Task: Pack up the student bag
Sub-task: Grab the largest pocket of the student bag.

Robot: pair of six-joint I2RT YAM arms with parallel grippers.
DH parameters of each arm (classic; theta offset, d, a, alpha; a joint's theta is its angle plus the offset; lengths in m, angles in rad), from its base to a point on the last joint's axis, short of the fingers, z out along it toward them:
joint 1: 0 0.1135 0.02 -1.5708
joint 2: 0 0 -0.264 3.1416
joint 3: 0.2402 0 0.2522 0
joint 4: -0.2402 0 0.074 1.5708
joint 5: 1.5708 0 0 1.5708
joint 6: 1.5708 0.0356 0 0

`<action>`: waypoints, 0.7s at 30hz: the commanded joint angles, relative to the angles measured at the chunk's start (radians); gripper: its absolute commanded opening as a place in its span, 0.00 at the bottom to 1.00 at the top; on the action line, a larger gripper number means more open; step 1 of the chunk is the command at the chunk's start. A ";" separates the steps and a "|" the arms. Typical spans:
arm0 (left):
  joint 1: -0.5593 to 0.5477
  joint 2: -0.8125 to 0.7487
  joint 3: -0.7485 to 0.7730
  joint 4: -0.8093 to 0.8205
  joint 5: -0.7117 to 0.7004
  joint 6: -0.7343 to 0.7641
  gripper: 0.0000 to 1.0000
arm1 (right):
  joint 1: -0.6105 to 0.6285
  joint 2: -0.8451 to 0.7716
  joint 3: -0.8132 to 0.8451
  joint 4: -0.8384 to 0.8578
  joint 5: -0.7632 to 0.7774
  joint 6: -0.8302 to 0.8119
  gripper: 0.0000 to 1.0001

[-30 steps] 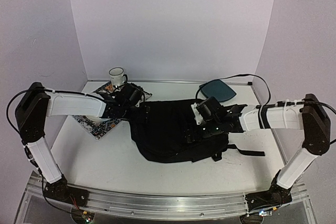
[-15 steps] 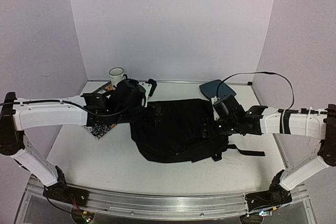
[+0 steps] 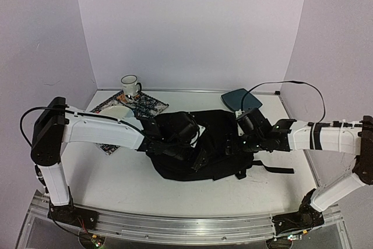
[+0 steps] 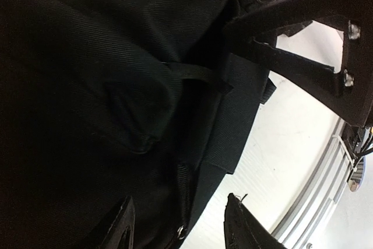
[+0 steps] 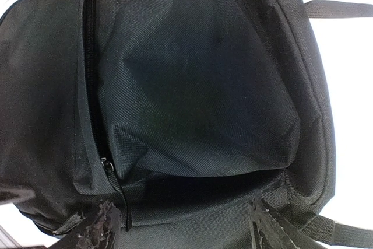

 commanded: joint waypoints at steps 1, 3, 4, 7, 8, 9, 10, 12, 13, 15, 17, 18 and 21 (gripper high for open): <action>0.001 0.044 0.087 -0.026 0.067 0.016 0.51 | 0.001 -0.002 -0.018 -0.011 0.017 0.009 0.75; 0.000 0.065 0.103 -0.035 0.080 0.021 0.49 | 0.001 0.001 -0.016 -0.008 0.015 0.009 0.75; -0.001 0.073 0.108 -0.038 0.082 0.022 0.49 | 0.002 0.002 -0.017 -0.006 0.012 0.009 0.75; -0.001 0.095 0.126 -0.050 0.072 0.025 0.45 | 0.002 0.006 -0.016 -0.001 0.007 0.008 0.75; -0.002 0.106 0.136 -0.057 0.072 0.029 0.42 | 0.000 0.009 -0.013 0.000 0.006 0.007 0.75; -0.001 0.114 0.143 -0.063 0.078 0.031 0.41 | 0.001 0.011 -0.013 -0.001 0.003 0.007 0.75; -0.002 0.122 0.150 -0.066 0.083 0.032 0.40 | 0.002 0.012 -0.010 0.000 0.000 0.006 0.75; -0.003 0.135 0.160 -0.067 0.089 0.034 0.38 | 0.001 0.016 -0.007 0.002 -0.004 0.002 0.75; -0.002 0.143 0.164 -0.069 0.090 0.034 0.37 | 0.002 0.017 -0.006 0.002 -0.005 0.002 0.75; -0.003 0.154 0.171 -0.073 0.094 0.034 0.33 | 0.002 0.018 -0.004 0.004 -0.009 0.001 0.75; -0.003 0.163 0.176 -0.073 0.099 0.035 0.29 | 0.001 0.019 -0.004 0.007 -0.013 0.002 0.75; -0.002 0.166 0.177 -0.073 0.095 0.035 0.27 | 0.002 0.021 -0.004 0.007 -0.015 0.001 0.75; -0.003 0.160 0.177 -0.076 0.074 0.030 0.17 | 0.002 0.024 -0.001 0.011 -0.026 -0.001 0.75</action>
